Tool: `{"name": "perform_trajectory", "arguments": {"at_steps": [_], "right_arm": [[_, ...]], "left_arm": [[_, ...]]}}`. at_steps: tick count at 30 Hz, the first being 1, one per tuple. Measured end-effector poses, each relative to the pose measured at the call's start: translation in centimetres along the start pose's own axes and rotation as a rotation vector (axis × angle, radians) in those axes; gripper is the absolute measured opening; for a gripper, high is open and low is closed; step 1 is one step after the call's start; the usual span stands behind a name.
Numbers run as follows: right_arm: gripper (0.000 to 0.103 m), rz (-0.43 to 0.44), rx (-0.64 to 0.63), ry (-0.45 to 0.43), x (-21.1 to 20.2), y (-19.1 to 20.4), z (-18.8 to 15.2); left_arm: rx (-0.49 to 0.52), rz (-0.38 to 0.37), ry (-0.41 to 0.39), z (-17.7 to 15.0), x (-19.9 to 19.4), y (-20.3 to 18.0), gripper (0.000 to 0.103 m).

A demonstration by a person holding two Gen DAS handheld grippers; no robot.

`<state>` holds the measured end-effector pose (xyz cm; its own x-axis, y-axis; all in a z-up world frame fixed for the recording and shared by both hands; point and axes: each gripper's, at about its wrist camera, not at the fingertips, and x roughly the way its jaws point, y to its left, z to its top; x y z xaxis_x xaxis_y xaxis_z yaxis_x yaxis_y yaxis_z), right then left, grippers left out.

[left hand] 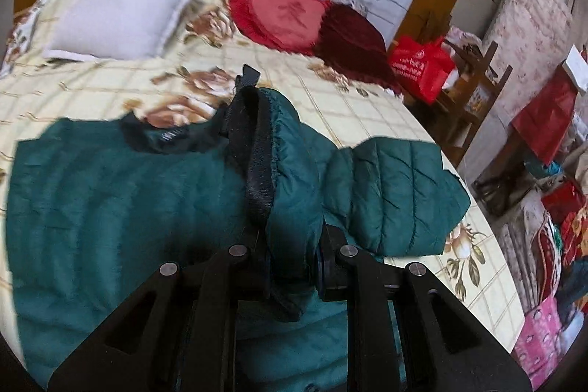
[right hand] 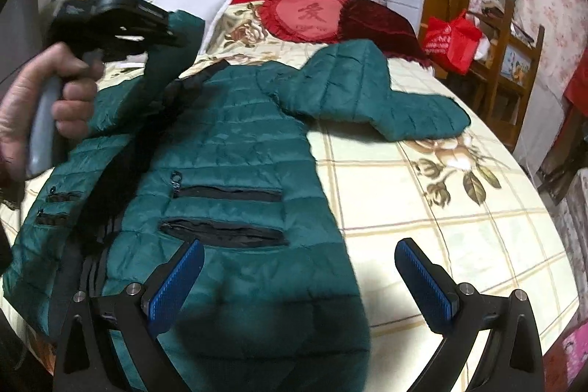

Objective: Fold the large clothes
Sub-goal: 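Lift the hem with both grippers and fold it over toward the collar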

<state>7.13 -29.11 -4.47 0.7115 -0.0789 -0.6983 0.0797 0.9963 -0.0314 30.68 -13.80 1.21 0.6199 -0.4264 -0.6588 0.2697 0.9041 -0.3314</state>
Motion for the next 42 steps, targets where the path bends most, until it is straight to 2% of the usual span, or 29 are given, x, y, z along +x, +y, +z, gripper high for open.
{"name": "perform_trajectory", "arguments": {"at_steps": [6, 11, 14, 19, 23, 26, 29, 32, 35, 39, 41, 42], "right_arm": [[0.103, -0.004, 0.048, 0.027, 0.7, -1.9, -0.3], [0.103, -0.011, 0.047, 0.040, 1.2, -2.0, -0.2], [0.103, -0.018, 0.053, 0.037, 1.1, -1.7, -0.1], [0.103, -0.073, 0.030, -0.006, 0.7, -0.8, 0.6], [0.103, -0.092, 0.037, -0.057, 0.4, 0.0, 1.8], [0.103, -0.050, 0.065, -0.146, 0.1, 0.8, 4.5], [0.103, 0.023, 0.064, -0.172, 1.8, 2.6, 8.0], [0.103, 0.126, 0.049, -0.138, 5.3, 5.8, 12.1], [0.103, 0.250, 0.008, -0.120, 8.9, 10.1, 15.4], [0.103, 0.492, 0.050, -0.014, 14.6, 13.5, 16.8], [0.103, 0.477, 0.046, 0.044, 17.0, 13.9, 16.5], [0.103, 0.441, 0.036, 0.085, 18.5, 13.5, 16.2]], "left_arm": [[-0.028, -0.043, 0.078, -1.6, 5.8, -0.8, 0.016], [-0.063, -0.018, 0.141, -3.0, 8.5, -0.3, 0.026], [-0.061, -0.033, 0.152, -3.1, 7.7, -0.1, 0.031], [-0.057, -0.061, 0.125, -3.1, 4.1, 1.2, 0.056], [-0.058, -0.028, 0.077, -2.6, 0.0, 4.4, 0.058], [-0.056, 0.058, 0.025, -2.2, -2.8, 8.4, 0.058], [-0.069, 0.165, -0.002, -2.0, -4.7, 13.1, 0.058], [-0.097, 0.265, -0.031, -1.9, -5.6, 18.1, 0.057], [-0.120, 0.328, -0.021, -1.5, -5.2, 21.3, 0.057], [-0.164, 0.343, -0.001, -1.7, -3.7, 23.4, 0.057], [-0.179, 0.349, 0.014, -1.9, -2.8, 24.0, 0.057], [-0.188, 0.358, 0.023, -2.2, -2.1, 24.0, 0.057]]}}
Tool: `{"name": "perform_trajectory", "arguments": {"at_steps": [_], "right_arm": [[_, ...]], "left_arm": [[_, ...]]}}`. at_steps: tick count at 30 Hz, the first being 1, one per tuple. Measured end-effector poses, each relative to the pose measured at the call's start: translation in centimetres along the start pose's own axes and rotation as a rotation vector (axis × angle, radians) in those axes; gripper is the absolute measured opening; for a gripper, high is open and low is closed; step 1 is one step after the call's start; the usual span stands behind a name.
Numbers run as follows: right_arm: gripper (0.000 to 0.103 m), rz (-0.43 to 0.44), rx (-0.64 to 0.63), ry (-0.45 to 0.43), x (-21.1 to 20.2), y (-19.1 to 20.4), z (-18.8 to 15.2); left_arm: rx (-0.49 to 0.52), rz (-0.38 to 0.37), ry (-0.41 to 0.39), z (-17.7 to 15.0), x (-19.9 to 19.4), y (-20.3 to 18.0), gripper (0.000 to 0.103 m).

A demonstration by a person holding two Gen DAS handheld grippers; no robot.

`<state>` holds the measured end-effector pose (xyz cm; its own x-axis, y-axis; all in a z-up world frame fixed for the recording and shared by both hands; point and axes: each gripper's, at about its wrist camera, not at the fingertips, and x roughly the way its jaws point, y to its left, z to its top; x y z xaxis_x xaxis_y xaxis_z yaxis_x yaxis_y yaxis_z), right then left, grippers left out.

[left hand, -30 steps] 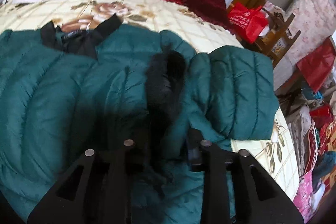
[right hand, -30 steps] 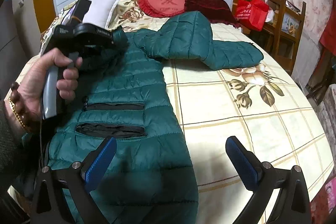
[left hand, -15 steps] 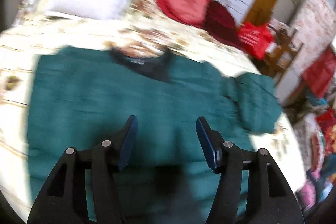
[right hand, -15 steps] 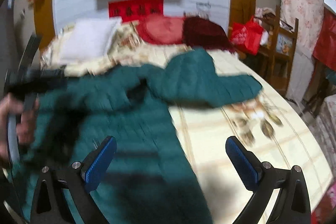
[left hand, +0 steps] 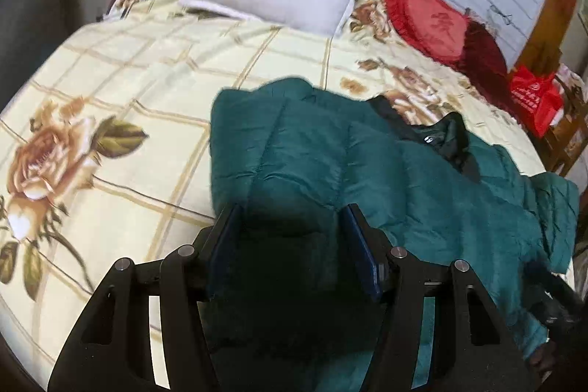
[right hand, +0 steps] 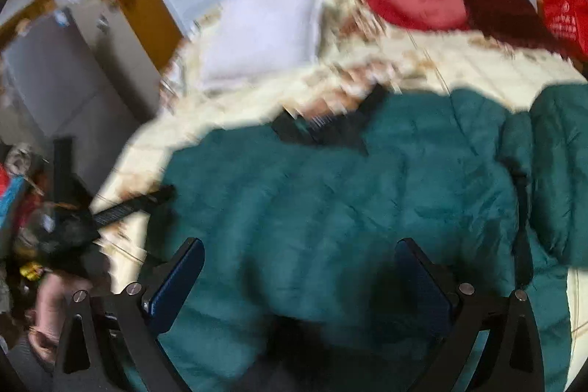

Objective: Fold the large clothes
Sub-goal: 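Lift the hem with both grippers and fold it over toward the collar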

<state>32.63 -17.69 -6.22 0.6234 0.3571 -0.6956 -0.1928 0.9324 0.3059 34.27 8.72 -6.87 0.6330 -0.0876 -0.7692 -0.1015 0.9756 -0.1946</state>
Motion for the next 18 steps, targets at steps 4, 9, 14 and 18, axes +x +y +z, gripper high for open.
{"name": "perform_trajectory", "arguments": {"at_steps": [4, 9, 14, 18], "right_arm": [[0.102, -0.188, 0.058, 0.051, 0.6, -6.0, -0.3], [0.102, -0.192, 0.038, 0.066, 0.9, -7.8, 0.0], [0.102, -0.227, 0.008, 0.084, 0.4, -7.2, 0.3], [0.101, -0.261, -0.006, -0.010, -2.6, -5.5, 1.4]], "left_arm": [[-0.007, 0.010, -0.004, -1.0, 0.7, -1.4, 0.060], [0.040, 0.074, -0.016, -1.3, 1.2, -2.6, 0.062], [0.051, 0.154, -0.102, -1.2, -1.5, -2.5, 0.062], [0.054, 0.144, -0.100, -2.0, -1.1, -2.4, 0.062]]}}
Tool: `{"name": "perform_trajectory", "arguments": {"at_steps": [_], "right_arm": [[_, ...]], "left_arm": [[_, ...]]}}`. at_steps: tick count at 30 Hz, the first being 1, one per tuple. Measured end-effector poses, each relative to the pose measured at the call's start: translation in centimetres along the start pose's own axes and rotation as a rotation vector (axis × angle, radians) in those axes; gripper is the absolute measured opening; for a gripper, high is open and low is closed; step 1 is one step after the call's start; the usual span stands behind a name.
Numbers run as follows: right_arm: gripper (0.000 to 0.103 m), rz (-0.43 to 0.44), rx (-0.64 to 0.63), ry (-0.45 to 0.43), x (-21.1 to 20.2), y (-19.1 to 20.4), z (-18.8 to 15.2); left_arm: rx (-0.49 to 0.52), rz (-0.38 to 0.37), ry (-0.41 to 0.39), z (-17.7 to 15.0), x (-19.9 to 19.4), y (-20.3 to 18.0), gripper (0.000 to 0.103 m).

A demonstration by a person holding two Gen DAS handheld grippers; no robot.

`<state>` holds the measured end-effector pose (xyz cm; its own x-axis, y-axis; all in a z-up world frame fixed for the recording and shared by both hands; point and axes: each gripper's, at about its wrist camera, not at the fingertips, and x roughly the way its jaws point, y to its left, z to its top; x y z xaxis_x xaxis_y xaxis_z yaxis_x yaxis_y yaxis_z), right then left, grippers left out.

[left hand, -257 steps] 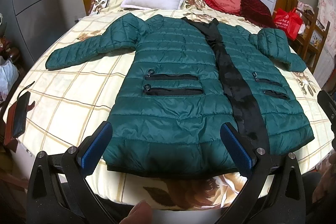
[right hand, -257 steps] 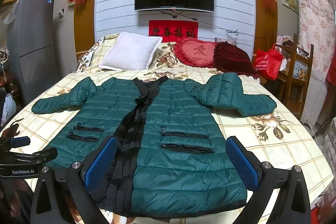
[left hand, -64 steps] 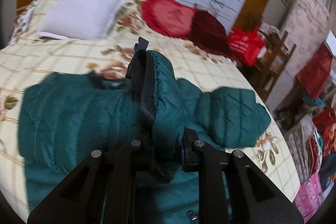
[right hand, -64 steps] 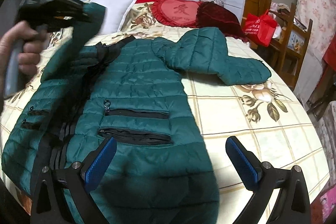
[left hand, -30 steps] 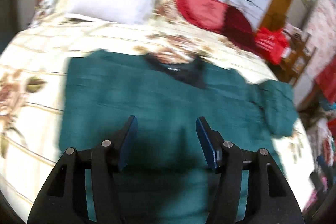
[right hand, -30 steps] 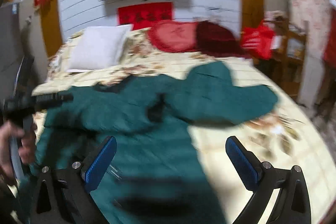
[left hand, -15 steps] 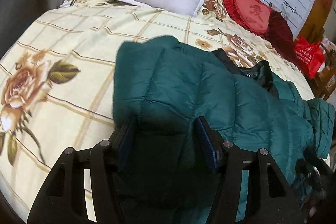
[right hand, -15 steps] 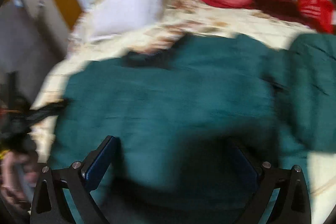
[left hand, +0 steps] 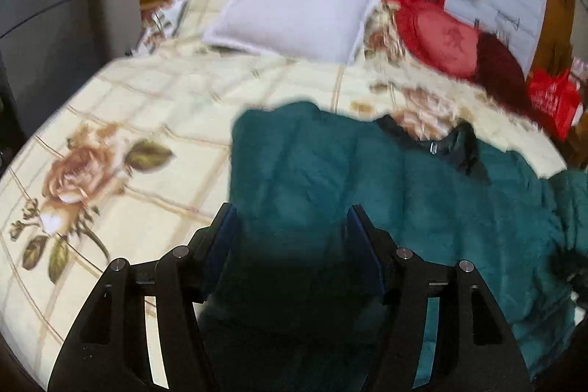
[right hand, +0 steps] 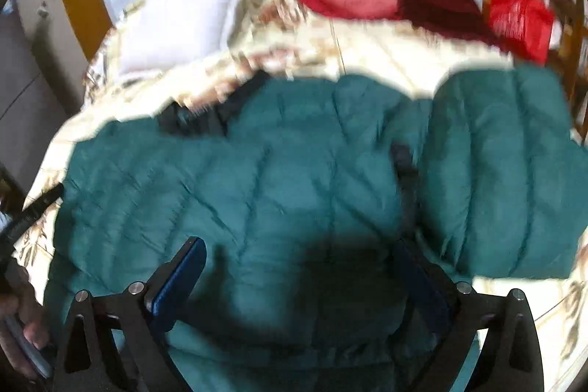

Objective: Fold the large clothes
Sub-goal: 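Lift the hem with both grippers and fold it over toward the collar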

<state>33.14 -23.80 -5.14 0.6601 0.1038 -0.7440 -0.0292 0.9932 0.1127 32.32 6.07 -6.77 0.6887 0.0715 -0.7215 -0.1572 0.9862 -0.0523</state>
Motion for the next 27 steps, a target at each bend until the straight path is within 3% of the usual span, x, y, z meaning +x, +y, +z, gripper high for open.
{"name": "perform_trajectory", "arguments": {"at_steps": [2, 5, 9, 13, 17, 23, 27], "right_arm": [[0.103, -0.021, -0.057, -0.013, 0.0, 1.2, 0.0], [0.103, -0.024, -0.093, 0.099, 3.5, 0.9, -1.9], [0.103, 0.036, -0.061, 0.042, 3.0, 0.0, -1.9], [0.102, 0.038, -0.037, -0.137, -1.5, -0.7, -2.0], [0.102, -0.058, -0.003, -0.272, -7.7, -3.6, -0.8], [0.102, -0.282, 0.256, -0.320, -12.0, -17.2, -1.6], [0.102, -0.306, 0.352, -0.199, -10.4, -28.1, -1.4]], "left_arm": [[0.024, 0.020, 0.045, -0.7, 1.7, -0.3, 0.063], [0.050, 0.060, 0.011, -1.0, 1.9, -0.6, 0.074], [0.052, 0.073, 0.014, -1.1, 2.2, -0.7, 0.076], [0.060, 0.082, -0.044, -0.5, -0.5, -0.9, 0.076], [0.029, 0.040, -0.070, -1.2, -5.0, -1.3, 0.076], [0.112, -0.073, 0.022, -8.2, -8.4, -3.8, 0.076], [0.155, -0.070, 0.080, -11.2, -7.6, -5.2, 0.076]]}}
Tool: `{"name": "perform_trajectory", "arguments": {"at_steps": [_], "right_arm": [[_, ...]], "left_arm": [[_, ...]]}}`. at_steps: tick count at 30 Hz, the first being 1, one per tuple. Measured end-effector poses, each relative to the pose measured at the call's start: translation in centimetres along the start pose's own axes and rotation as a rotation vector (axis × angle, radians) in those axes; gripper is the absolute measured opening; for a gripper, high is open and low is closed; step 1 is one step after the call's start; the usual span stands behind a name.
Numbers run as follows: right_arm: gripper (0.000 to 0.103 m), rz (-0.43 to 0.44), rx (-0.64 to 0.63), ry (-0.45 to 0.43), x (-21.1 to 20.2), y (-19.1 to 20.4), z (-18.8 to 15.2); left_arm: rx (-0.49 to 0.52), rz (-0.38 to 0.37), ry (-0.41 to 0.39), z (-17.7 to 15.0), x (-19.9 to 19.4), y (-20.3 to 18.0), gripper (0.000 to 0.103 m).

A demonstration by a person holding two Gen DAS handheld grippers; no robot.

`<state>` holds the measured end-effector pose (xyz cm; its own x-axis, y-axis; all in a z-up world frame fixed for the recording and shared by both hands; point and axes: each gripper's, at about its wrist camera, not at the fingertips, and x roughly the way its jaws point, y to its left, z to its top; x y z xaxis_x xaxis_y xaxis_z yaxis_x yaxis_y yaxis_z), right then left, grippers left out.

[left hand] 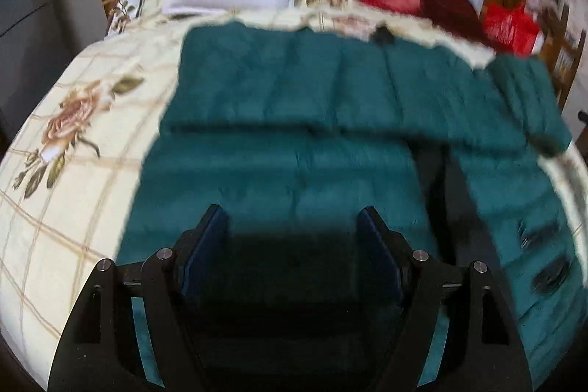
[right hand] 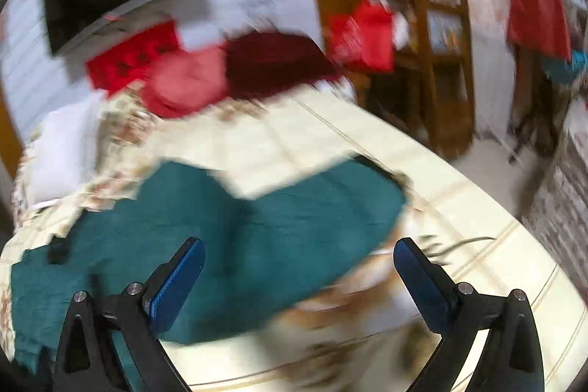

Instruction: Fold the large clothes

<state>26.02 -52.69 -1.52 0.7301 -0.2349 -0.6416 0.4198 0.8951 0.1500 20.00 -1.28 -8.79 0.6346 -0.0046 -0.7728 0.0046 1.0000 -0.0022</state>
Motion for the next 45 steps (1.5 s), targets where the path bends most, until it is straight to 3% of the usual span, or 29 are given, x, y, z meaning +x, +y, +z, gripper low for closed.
{"name": "perform_trajectory", "arguments": {"at_steps": [3, 6, 8, 12, 14, 15, 16, 17, 19, 23, 27, 31, 35, 38, 42, 45], "right_arm": [[0.099, 0.005, 0.095, 0.118, 4.3, -6.0, 1.2], [0.097, 0.023, 0.177, 0.114, 6.7, -8.9, 1.9], [0.095, 0.085, 0.207, 0.170, 9.1, -9.2, 2.1], [0.094, 0.094, 0.153, 0.145, 11.0, -8.1, 3.2], [0.074, 0.163, 0.178, 0.117, 11.5, -8.0, 3.4], [0.053, 0.160, 0.182, 0.113, 12.0, -7.8, 3.1], [0.040, 0.163, 0.188, 0.111, 12.0, -7.7, 3.0], [0.033, 0.172, 0.192, 0.107, 11.9, -7.9, 2.8], [0.024, 0.152, 0.169, 0.073, 10.7, -7.6, 2.5], [0.021, 0.058, 0.118, 0.007, 6.7, -7.3, 3.0], [0.019, -0.073, 0.107, -0.070, 0.4, -7.7, 5.1], [0.017, -0.136, 0.103, -0.129, -6.2, -7.6, 7.0], [0.016, -0.114, 0.036, -0.162, -10.1, -4.3, 7.7], [0.014, -0.041, -0.047, -0.178, -11.7, 0.9, 7.3], [0.012, 0.129, -0.155, -0.186, -12.4, 10.2, 5.0], [0.012, 0.283, -0.212, -0.145, -11.6, 17.8, 1.7]], "left_arm": [[0.011, 0.021, 0.000, -0.1, 0.9, -0.7, 0.076], [0.004, 0.028, 0.011, 0.0, 1.4, -0.8, 0.078], [0.006, 0.034, 0.012, -0.1, 1.4, -0.8, 0.078], [0.018, 0.053, 0.013, -0.1, 1.5, -1.2, 0.078], [0.019, 0.055, 0.014, -0.1, 1.5, -1.2, 0.078], [0.018, 0.054, 0.014, -0.2, 1.5, -1.2, 0.078], [0.017, 0.054, 0.014, -0.2, 1.5, -1.1, 0.079], [0.017, 0.053, 0.014, -0.2, 1.5, -1.1, 0.079], [0.015, 0.053, 0.015, -0.2, 1.5, -1.1, 0.079], [0.015, 0.057, 0.017, -0.2, 1.5, -1.1, 0.079], [0.009, 0.058, 0.023, -0.1, 1.5, -1.0, 0.079], [0.010, 0.082, 0.027, 0.0, 1.3, -1.0, 0.079], [-0.033, 0.086, 0.041, 0.3, 0.9, -0.1, 0.079], [-0.061, 0.105, 0.053, 0.5, 0.7, 1.1, 0.079], [-0.082, 0.154, 0.056, 1.0, 0.6, 2.6, 0.079], [-0.086, 0.171, 0.067, 1.1, 0.8, 3.8, 0.079]]}}
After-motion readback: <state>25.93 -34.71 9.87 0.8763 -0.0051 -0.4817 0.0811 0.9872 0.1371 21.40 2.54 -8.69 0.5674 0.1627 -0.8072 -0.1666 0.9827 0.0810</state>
